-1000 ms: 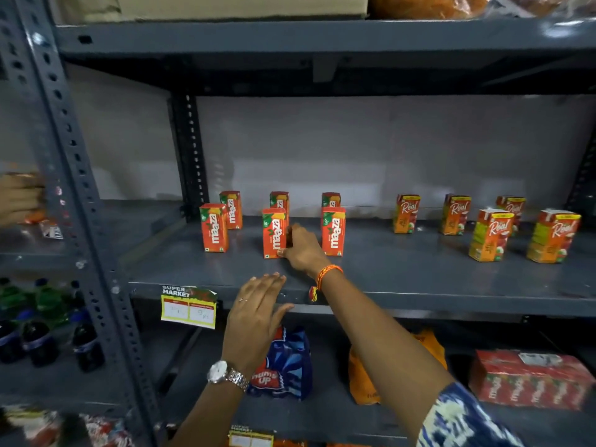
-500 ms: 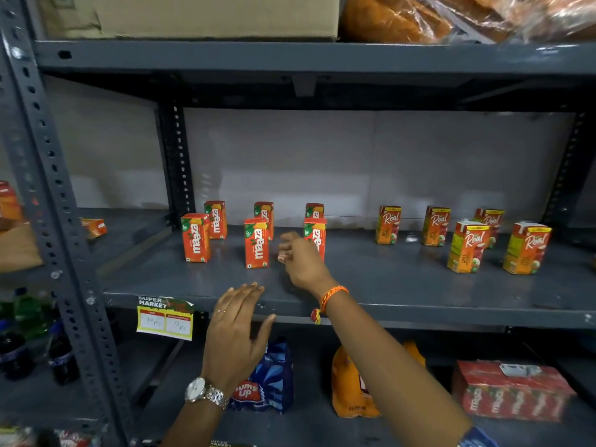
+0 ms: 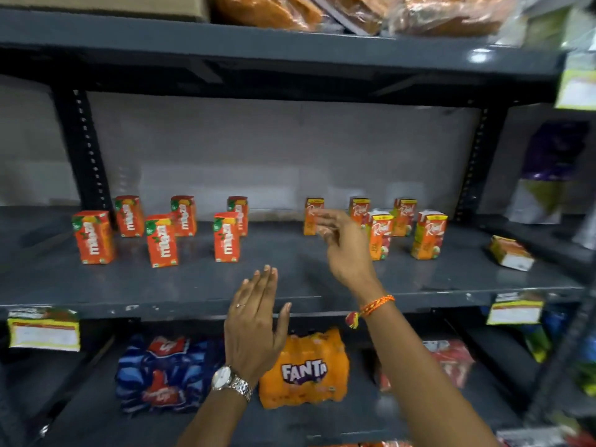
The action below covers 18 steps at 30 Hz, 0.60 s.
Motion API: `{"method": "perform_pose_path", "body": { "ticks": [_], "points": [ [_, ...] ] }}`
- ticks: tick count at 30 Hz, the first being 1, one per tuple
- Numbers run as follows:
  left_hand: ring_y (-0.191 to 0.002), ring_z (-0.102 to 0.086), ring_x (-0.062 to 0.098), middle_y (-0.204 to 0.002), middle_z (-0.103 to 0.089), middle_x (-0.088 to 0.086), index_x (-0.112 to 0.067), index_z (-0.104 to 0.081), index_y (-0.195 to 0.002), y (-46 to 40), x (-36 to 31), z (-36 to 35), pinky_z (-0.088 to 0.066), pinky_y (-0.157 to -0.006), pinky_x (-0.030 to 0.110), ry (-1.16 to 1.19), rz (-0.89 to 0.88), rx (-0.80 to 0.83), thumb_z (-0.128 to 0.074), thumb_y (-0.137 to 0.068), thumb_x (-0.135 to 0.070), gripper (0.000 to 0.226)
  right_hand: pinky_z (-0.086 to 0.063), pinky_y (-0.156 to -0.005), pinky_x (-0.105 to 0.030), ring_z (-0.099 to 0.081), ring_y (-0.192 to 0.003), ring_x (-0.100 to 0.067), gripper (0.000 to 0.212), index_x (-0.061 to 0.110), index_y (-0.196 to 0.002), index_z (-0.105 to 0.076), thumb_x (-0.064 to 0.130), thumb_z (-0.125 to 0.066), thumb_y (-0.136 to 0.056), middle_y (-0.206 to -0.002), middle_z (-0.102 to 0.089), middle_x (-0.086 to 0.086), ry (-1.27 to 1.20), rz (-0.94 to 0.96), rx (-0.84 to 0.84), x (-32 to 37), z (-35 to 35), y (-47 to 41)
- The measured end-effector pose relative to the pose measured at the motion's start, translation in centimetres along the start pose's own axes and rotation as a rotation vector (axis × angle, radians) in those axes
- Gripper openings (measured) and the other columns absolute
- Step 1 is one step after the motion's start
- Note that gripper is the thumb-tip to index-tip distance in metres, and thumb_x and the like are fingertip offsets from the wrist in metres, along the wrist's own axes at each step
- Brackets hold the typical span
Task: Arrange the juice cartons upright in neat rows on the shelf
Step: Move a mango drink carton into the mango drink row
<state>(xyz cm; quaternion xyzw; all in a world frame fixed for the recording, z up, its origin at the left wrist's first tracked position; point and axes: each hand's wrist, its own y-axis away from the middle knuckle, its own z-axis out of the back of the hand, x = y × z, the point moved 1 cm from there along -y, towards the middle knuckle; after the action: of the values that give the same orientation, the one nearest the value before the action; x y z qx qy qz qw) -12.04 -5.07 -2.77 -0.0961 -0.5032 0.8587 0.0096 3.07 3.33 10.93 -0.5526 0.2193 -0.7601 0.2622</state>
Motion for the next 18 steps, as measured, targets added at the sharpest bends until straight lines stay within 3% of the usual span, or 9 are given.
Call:
{"method": "perform_pose_path", "body": {
  "ticks": [2, 6, 11, 13, 15, 18],
  "points": [
    [-0.142, -0.043, 0.021, -0.152, -0.045, 0.007, -0.008, -0.045, -0.147, -0.2, -2.3, -1.5, -0.03, -0.12, 0.039, 0.003, -0.023, 0.018, -0.047, -0.098, -0.039, 0.058, -0.049, -0.086, -0.009, -0.063, -0.1, -0.007, 0.035, 0.002, -0.123, -0.058, -0.011, -0.046, -0.093, -0.118, -0.066, -0.007, 0.011, -0.022, -0.081, -1.3, 4.0, -0.2],
    [-0.143, -0.041, 0.021, -0.153, -0.045, 0.006, -0.009, -0.043, -0.149, -0.8, -6.2, -3.9, -0.031, -0.119, 0.039, -0.018, -0.072, 0.033, -0.044, -0.099, -0.042, 0.059, -0.047, -0.089, -0.015, -0.066, -0.103, -0.017, 0.029, 0.0, -0.122, -0.061, -0.001, -0.052, -0.094, -0.114, -0.07, -0.01, 0.171, 0.006, -0.229, -4.4, 11.6, -0.7],
    [-0.143, -0.043, 0.022, -0.152, -0.046, 0.005, -0.012, -0.044, -0.149, -1.7, -9.3, -6.1, -0.03, -0.119, 0.038, -0.086, -0.093, 0.044, -0.045, -0.098, -0.044, 0.06, -0.052, -0.091, -0.036, -0.067, -0.102, -0.029, 0.025, 0.001, -0.115, -0.064, 0.004, -0.055, -0.092, -0.109, -0.071, -0.017, 0.365, -0.077, -0.402, -9.0, 19.4, -2.1],
    [-0.14, -0.046, 0.022, -0.15, -0.049, 0.005, -0.012, -0.046, -0.147, -1.9, -10.1, -6.7, -0.03, -0.118, 0.037, -0.115, -0.099, 0.042, -0.043, -0.098, -0.045, 0.059, -0.046, -0.09, -0.042, -0.061, -0.104, -0.04, 0.023, -0.001, -0.112, -0.063, 0.008, -0.056, -0.093, -0.11, -0.067, -0.024, 0.543, -0.121, -0.445, -11.0, 21.9, -2.7],
    [-0.136, -0.051, 0.021, -0.147, -0.053, 0.004, -0.013, -0.05, -0.145, -1.8, -10.3, -7.0, -0.03, -0.116, 0.035, -0.138, -0.1, 0.028, -0.041, -0.098, -0.045, 0.057, -0.039, -0.091, -0.048, -0.054, -0.104, -0.048, 0.026, -0.008, -0.108, -0.061, 0.012, -0.057, -0.092, -0.11, -0.062, -0.033, 0.75, -0.168, -0.459, -12.8, 23.9, -3.2],
    [-0.13, -0.057, 0.022, -0.142, -0.058, 0.002, -0.015, -0.055, -0.142, -1.7, -10.1, -7.3, -0.032, -0.113, 0.035, -0.167, -0.108, -0.001, -0.04, -0.098, -0.045, 0.055, -0.04, -0.092, -0.053, -0.049, -0.11, -0.051, 0.046, -0.015, -0.111, -0.055, 0.027, -0.058, -0.092, -0.118, -0.055, -0.036, 0.893, -0.367, -0.465, -15.1, 25.8, -3.6]
  ]
}}
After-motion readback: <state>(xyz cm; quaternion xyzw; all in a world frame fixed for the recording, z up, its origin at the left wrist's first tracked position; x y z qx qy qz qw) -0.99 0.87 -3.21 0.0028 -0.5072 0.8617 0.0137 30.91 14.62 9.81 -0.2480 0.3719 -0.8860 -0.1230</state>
